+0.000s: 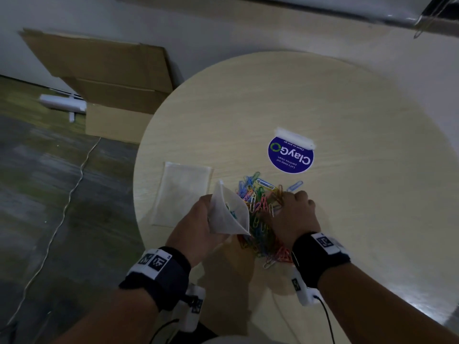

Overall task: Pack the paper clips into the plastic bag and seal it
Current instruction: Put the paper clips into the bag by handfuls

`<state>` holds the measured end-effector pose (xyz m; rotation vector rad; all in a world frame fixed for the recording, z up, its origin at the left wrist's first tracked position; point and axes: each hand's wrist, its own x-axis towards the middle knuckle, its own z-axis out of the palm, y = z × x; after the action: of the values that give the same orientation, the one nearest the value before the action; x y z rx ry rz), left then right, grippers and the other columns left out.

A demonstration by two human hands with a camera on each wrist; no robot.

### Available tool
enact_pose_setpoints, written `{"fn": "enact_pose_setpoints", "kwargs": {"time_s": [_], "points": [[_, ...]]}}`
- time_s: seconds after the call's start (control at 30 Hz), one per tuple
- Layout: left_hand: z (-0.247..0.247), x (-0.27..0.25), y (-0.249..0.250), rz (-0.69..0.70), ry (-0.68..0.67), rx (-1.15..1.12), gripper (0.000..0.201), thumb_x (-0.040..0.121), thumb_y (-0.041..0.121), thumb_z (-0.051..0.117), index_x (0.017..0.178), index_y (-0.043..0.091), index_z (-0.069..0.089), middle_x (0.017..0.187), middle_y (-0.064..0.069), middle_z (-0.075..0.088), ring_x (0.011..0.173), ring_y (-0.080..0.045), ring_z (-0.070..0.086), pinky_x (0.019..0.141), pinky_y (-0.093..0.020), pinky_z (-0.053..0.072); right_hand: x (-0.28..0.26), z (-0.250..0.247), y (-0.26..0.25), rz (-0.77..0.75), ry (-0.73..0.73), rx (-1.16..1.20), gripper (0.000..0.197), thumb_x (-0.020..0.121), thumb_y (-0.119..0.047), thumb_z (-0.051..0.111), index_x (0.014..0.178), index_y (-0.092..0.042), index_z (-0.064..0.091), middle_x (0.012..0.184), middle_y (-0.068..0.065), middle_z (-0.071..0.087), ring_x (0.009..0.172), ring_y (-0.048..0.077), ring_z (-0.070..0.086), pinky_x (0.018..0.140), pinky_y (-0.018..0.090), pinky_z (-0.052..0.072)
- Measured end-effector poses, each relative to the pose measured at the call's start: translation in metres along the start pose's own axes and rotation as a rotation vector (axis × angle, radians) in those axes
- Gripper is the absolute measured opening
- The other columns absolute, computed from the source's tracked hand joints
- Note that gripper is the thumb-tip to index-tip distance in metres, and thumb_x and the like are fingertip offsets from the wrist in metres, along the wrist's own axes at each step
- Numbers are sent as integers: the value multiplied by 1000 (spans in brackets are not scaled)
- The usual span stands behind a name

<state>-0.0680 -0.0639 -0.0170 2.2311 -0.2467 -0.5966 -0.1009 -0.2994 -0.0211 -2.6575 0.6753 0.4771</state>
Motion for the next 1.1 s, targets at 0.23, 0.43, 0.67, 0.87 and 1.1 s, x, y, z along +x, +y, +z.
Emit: {"fn": "enact_pose_setpoints", "kwargs": {"time_s": [0.23, 0.43, 0.67, 0.87, 1.1], "points": [[1, -1, 1, -12, -2, -42, 85, 72, 45, 86, 140, 38, 35, 129, 13, 56, 112, -9, 60, 90, -34, 54, -2, 1, 6, -74, 28, 97, 38, 88, -33, 58, 121, -15, 57, 117, 14, 53, 107, 38, 53, 93, 42, 44], [-1, -1, 4, -5, 8, -48, 82, 72, 40, 87, 138, 35, 38, 120, 17, 54, 108, -7, 59, 87, -27, 52, -12, 1, 12, -41, 8, -17, 50, 82, -49, 61, 122, -20, 53, 116, 10, 48, 104, 36, 47, 92, 43, 43], [-2, 0, 8, -6, -7, -32, 82, 74, 43, 85, 140, 34, 37, 121, 17, 50, 111, -9, 57, 88, -29, 51, -5, 0, 7, -143, -2, 31, 26, 90, -22, 53, 113, -15, 62, 108, 14, 61, 101, 35, 58, 82, 40, 48], [0, 2, 11, -25, 16, 13, 81, 76, 40, 83, 141, 32, 35, 137, 6, 50, 121, -17, 55, 96, -40, 51, -14, -32, 13, -135, 28, 133, 18, 87, -21, 58, 101, -19, 69, 103, 8, 70, 93, 30, 62, 78, 35, 48], [5, 9, 10, -54, 58, 44, 79, 70, 38, 84, 135, 32, 39, 133, 3, 56, 119, -20, 59, 97, -42, 51, -45, -104, -23, -279, 63, 422, 17, 86, -36, 65, 80, -20, 70, 64, 0, 68, 57, 12, 65, 64, 34, 50]]}}
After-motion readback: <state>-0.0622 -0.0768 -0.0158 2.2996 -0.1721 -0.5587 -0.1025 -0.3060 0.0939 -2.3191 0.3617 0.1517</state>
